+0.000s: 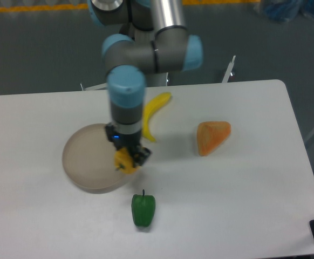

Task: Pick up the yellow pepper from the plate
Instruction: 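Lift the yellow pepper off the plate and carry it toward the orange wedge, then hold the yellow pepper raised beside the orange wedge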

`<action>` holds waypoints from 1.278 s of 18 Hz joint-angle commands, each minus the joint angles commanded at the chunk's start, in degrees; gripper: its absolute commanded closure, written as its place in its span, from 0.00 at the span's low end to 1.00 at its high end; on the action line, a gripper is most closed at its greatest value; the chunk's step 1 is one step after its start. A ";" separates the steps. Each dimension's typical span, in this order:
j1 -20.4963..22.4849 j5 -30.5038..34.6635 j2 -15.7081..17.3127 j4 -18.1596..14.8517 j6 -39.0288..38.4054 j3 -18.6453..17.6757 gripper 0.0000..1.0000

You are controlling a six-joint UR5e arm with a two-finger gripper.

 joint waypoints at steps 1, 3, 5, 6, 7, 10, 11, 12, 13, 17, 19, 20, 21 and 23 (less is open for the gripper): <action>2.54 0.09 -0.09 0.00 2.89 0.44 0.51; 5.62 0.35 -0.26 0.00 7.29 0.44 0.52; 8.53 0.61 -0.70 0.00 11.17 0.18 0.54; 9.85 0.79 -1.49 0.00 13.88 0.35 0.54; 11.43 0.97 -2.10 0.09 17.39 0.44 0.54; 12.58 6.39 -4.83 0.18 20.14 0.36 0.53; 12.58 6.85 -5.01 0.09 20.58 0.36 0.53; 12.58 6.68 -5.10 0.00 20.59 0.18 0.53; 12.58 6.77 -5.19 0.00 20.67 0.09 0.53; 12.58 6.42 -5.80 0.52 20.50 0.70 0.55; 12.58 6.33 -6.41 0.70 20.67 0.88 0.55; 12.67 6.33 -6.50 0.79 20.85 0.88 0.56; 12.59 6.24 -6.50 0.70 20.85 1.58 0.57; 12.58 5.72 -6.94 0.53 21.81 2.37 0.60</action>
